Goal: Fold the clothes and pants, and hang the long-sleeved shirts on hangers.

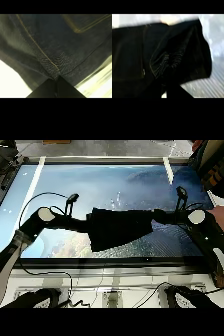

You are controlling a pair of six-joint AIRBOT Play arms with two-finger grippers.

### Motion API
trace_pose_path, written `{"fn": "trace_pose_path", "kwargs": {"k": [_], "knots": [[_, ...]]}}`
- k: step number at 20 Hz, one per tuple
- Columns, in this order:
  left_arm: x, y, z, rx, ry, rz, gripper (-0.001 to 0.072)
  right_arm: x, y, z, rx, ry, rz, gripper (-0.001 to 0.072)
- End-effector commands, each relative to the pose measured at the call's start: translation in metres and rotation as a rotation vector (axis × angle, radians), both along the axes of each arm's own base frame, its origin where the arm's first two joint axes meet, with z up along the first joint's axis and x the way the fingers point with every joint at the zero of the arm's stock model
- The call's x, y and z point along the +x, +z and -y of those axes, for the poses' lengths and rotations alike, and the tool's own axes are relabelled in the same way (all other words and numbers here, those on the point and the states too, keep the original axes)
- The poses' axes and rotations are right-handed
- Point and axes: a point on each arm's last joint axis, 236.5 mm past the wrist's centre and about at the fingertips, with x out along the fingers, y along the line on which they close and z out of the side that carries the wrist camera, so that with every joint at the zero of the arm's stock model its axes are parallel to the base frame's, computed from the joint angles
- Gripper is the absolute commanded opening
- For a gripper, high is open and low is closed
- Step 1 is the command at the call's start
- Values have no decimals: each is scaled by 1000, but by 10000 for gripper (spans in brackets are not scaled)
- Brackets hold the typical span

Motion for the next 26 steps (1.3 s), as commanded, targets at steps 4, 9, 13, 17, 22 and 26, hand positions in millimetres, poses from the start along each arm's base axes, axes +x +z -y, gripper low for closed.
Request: {"fn": "trace_pose_path", "kwargs": {"k": [4,9,13,17,22,26], "knots": [[5,-58,-5,47,52,-107,93,-26,-73,5,-57,53,-243,45],[10,-55,-4,35,64,-107,703,-12,-76,37,-202,70,-207,677],[37,-23,-12,10,99,-21,700,29,-31,116,-306,-82,-92,266],[51,-3,-18,-5,125,38,700,38,-33,146,-50,-116,-140,184],[54,-2,-19,-5,132,48,700,45,-61,82,378,90,-159,532],[54,-2,-19,-5,132,48,699,70,-100,58,278,97,-143,619]]}}
